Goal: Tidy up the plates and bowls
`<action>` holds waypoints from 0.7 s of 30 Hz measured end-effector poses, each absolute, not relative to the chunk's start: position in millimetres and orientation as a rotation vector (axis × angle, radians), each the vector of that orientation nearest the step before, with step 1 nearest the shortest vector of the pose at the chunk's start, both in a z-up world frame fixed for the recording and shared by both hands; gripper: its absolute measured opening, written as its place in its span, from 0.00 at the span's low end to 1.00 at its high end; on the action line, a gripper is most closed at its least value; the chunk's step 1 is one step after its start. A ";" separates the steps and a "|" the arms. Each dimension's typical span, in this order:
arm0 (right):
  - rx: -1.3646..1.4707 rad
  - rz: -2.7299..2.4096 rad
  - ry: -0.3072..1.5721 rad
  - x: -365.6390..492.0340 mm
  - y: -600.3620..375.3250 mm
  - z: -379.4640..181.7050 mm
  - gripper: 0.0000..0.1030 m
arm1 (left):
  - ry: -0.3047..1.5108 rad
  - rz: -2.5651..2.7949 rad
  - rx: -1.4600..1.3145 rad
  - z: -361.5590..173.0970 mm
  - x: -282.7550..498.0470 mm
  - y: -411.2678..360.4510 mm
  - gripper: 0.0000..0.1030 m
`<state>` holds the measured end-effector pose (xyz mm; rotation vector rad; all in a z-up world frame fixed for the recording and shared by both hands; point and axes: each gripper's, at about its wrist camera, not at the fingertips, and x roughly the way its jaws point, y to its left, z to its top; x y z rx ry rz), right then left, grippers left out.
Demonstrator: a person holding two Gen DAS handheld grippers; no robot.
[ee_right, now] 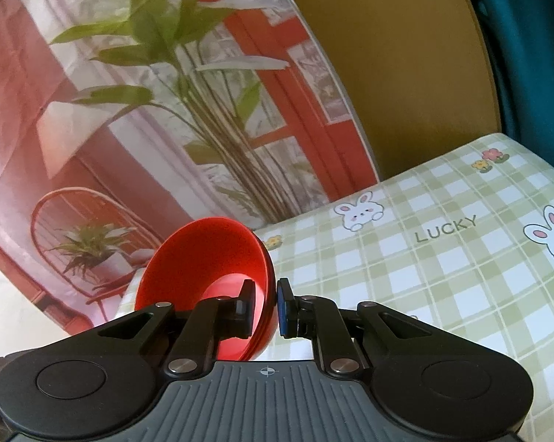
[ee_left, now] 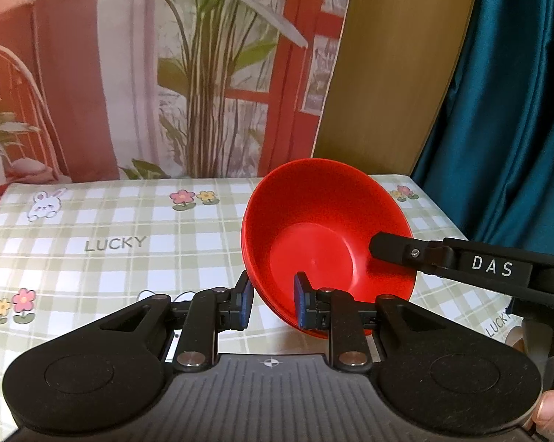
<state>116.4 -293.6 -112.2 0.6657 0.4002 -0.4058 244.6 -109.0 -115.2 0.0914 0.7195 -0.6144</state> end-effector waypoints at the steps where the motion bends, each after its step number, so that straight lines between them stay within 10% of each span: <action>1: 0.662 -0.403 0.401 115.4 -289.8 -110.7 0.12 | 0.715 -0.613 0.092 -113.3 241.2 -106.2 0.24; 21: 0.620 -0.364 0.499 102.9 -236.4 -118.6 0.10 | 0.735 -0.574 0.062 -124.2 196.0 -64.1 0.24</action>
